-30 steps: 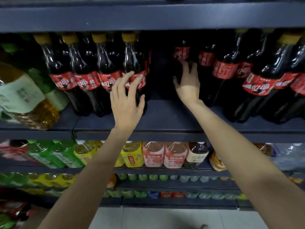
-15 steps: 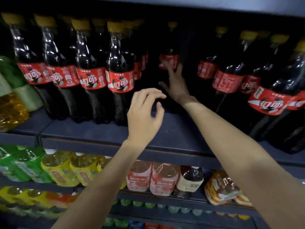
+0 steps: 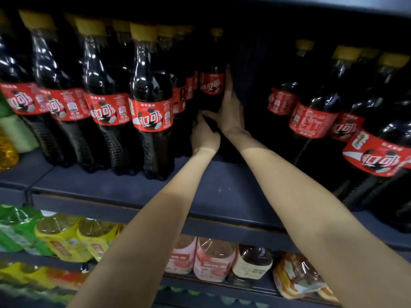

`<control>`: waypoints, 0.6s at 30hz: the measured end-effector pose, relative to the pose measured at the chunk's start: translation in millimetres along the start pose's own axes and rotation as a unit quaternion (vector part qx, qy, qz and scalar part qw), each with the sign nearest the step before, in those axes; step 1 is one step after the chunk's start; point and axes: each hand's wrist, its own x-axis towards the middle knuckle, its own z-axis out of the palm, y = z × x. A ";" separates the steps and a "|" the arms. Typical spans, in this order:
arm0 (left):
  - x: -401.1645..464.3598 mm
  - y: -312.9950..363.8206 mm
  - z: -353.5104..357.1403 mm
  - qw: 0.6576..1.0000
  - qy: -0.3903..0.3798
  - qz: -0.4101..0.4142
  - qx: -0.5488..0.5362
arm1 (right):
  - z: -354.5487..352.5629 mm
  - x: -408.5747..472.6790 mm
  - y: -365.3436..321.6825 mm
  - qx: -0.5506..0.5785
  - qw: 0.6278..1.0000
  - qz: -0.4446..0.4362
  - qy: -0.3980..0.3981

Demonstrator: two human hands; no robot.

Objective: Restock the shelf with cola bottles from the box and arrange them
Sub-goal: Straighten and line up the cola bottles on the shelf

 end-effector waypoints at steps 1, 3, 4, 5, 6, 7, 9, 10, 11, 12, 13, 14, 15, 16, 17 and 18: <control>0.4 -1.0 1.5 1.000 0.000 -0.007 0.001 | 2.7 1.4 -1.5 0.000 1.000 0.003 -0.001; 1.0 0.0 1.7 0.999 0.000 -0.026 -0.031 | 4.9 1.3 -3.5 0.002 1.000 0.012 -0.004; 0.6 1.7 1.6 0.997 -0.004 -0.043 -0.061 | 4.1 0.4 -3.8 0.001 1.000 0.016 -0.006; -1.4 3.7 1.8 0.994 -0.012 -0.060 -0.092 | 3.0 -0.3 -3.2 0.002 1.000 0.022 -0.010; -4.8 5.1 1.7 0.990 -0.023 -0.072 -0.119 | 1.2 -1.7 -3.2 0.009 0.999 0.028 -0.017; -9.3 6.2 1.0 0.987 -0.033 -0.075 -0.138 | -0.5 -3.6 -3.5 0.019 0.999 0.034 -0.027; -18.6 7.9 -2.9 0.984 -0.041 -0.062 -0.161 | -7.3 -10.9 -6.2 0.011 0.998 0.043 -0.049; -23.4 8.3 -5.9 0.982 -0.037 -0.052 -0.178 | -13.8 -16.9 -8.9 -0.013 0.997 0.045 -0.054; -29.0 9.0 -8.5 0.979 -0.031 -0.037 -0.198 | -22.8 -25.1 -11.2 -0.041 0.997 0.045 -0.047; -35.6 10.2 -10.5 0.975 -0.024 -0.017 -0.219 | -33.6 -35.4 -13.8 -0.056 0.997 0.044 -0.030; -43.3 11.3 -12.1 0.972 -0.015 0.008 -0.233 | -44.4 -47.8 -15.8 -0.053 0.997 0.046 -0.009; -50.9 12.9 -13.1 0.971 -0.007 0.034 -0.237 | -56.0 -62.1 -18.8 -0.039 0.998 0.051 0.015; -57.1 14.6 -13.3 0.970 -0.006 0.058 -0.235 | -66.8 -77.7 -22.0 -0.022 0.997 0.057 0.040; -60.7 16.7 -12.4 0.970 -0.014 0.077 -0.228 | -76.7 -93.7 -24.9 -0.009 0.996 0.061 0.065; -61.1 20.3 -10.1 0.971 -0.032 0.090 -0.221 | -84.3 -108.5 -26.0 -0.006 0.994 0.063 0.085; -59.7 24.9 -6.7 0.970 -0.059 0.094 -0.215 | -89.5 -122.0 -25.9 -0.013 0.993 0.066 0.095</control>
